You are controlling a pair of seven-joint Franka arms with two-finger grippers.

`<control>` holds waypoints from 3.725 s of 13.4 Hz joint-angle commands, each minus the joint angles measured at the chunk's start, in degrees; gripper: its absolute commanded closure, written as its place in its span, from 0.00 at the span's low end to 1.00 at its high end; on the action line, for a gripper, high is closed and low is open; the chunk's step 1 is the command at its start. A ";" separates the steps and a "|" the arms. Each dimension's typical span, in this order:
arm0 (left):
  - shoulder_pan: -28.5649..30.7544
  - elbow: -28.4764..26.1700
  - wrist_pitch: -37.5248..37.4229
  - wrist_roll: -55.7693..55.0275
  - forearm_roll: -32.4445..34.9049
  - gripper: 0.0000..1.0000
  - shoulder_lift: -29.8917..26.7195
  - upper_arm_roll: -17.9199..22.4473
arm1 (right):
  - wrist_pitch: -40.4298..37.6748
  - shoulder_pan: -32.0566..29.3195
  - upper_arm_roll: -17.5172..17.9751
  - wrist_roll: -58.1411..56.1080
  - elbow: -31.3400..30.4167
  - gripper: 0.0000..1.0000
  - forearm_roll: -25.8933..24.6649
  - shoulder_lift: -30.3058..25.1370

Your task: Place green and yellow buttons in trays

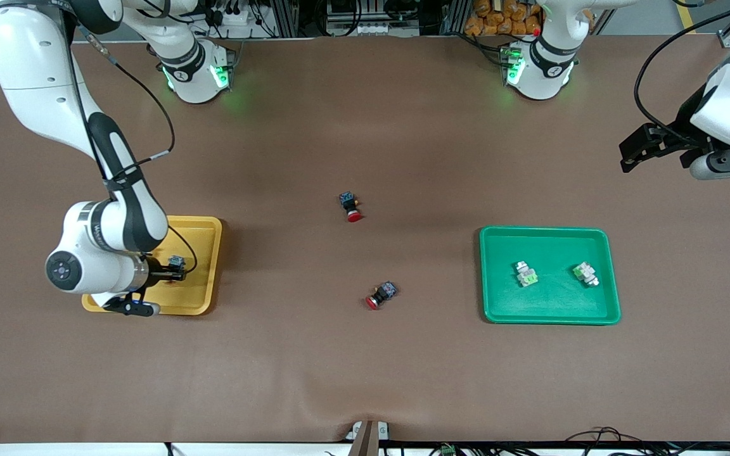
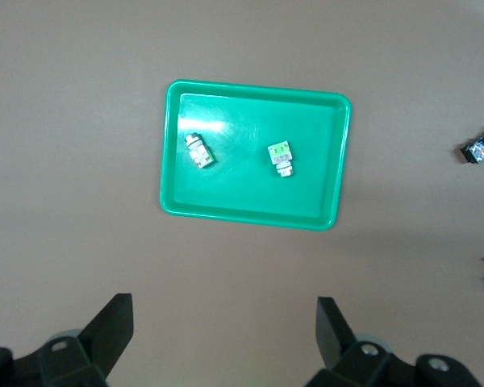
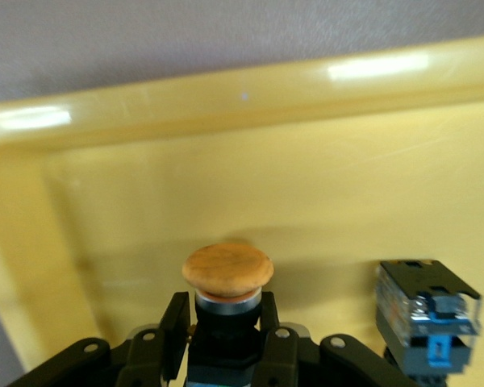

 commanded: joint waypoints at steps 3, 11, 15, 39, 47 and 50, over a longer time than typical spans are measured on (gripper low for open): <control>1.10 -1.61 -1.70 6.27 -1.26 0.00 -1.37 0.86 | 1.05 -0.54 0.83 0.00 -3.70 0.32 -0.87 -3.27; 1.90 -1.71 -1.88 6.19 -1.17 0.00 -1.46 0.69 | -19.23 0.16 1.36 0.97 15.70 0.00 -0.08 -3.36; 1.72 -1.62 -1.88 5.76 -0.91 0.00 -1.37 0.60 | -26.68 -0.28 2.76 -0.70 25.18 0.00 -0.70 -4.59; 1.54 -1.00 -2.94 5.67 -1.00 0.00 -1.37 0.25 | -35.78 0.16 -0.66 1.50 7.20 0.00 -2.19 -41.07; 1.46 0.32 -3.03 5.75 -1.00 0.00 -0.67 0.25 | -36.75 0.34 -1.54 0.79 7.20 0.00 -2.37 -41.86; 1.46 0.32 -3.20 5.93 -1.09 0.00 -0.76 0.16 | -36.22 0.16 -1.63 0.70 7.46 0.00 -2.54 -41.68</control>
